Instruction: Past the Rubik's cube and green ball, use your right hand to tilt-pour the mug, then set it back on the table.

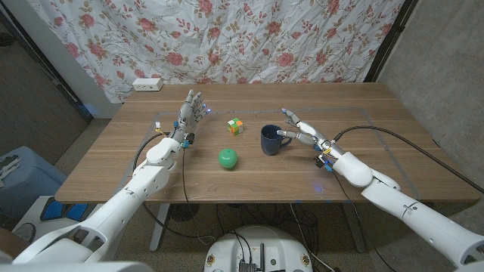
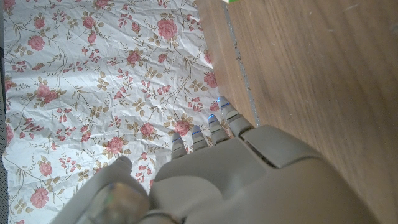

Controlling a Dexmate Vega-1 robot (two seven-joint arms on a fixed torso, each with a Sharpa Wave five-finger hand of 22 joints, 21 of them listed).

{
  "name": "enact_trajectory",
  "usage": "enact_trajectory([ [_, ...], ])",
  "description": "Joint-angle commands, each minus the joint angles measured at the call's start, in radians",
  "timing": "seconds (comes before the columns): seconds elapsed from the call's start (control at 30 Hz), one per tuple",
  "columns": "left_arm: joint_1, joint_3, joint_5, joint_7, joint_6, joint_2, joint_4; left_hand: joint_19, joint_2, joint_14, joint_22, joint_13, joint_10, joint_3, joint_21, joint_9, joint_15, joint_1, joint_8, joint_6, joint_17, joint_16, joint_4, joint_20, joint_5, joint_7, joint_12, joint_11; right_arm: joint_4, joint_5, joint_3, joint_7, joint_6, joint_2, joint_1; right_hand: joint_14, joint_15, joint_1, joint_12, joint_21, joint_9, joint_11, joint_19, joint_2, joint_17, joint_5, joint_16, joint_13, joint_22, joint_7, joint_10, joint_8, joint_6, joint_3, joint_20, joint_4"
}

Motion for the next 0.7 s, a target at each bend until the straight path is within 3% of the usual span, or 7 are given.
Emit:
enact_trajectory([
  [0.03, 0.0, 0.0, 0.0, 0.0, 0.0, 0.0, 0.0, 0.009, 0.119, 0.008, 0.003, 0.005, -0.003, 0.006, 0.006, 0.003, -0.004, -0.003, 0.006, -0.002, 0.005, 0.005, 0.001, 0.0, 0.004, -0.007, 0.004, -0.005, 0.083, -0.034, -0.033, 0.016, 0.062, 0.024, 0.045, -0.007, -0.001, 0.018, 0.008, 0.006, 0.006, -0.001, 0.015, -0.004, -0.001, 0.008, 0.009, 0.005, 0.002, 0.0, 0.004, 0.006, -0.193, -0.002, 0.002, -0.008],
  [0.7, 0.0, 0.0, 0.0, 0.0, 0.0, 0.0, 0.0, 0.009, 0.118, 0.008, 0.003, 0.005, -0.003, 0.006, 0.006, 0.003, -0.004, -0.003, 0.006, -0.002, 0.005, 0.005, 0.001, 0.0, 0.004, -0.007, 0.004, -0.007, 0.225, -0.051, -0.082, 0.04, 0.122, 0.066, 0.118, 0.015, -0.004, 0.062, 0.02, 0.006, 0.008, -0.003, 0.033, -0.001, -0.001, 0.025, 0.016, 0.011, 0.002, 0.003, 0.037, 0.021, -0.163, 0.0, 0.003, -0.01],
])
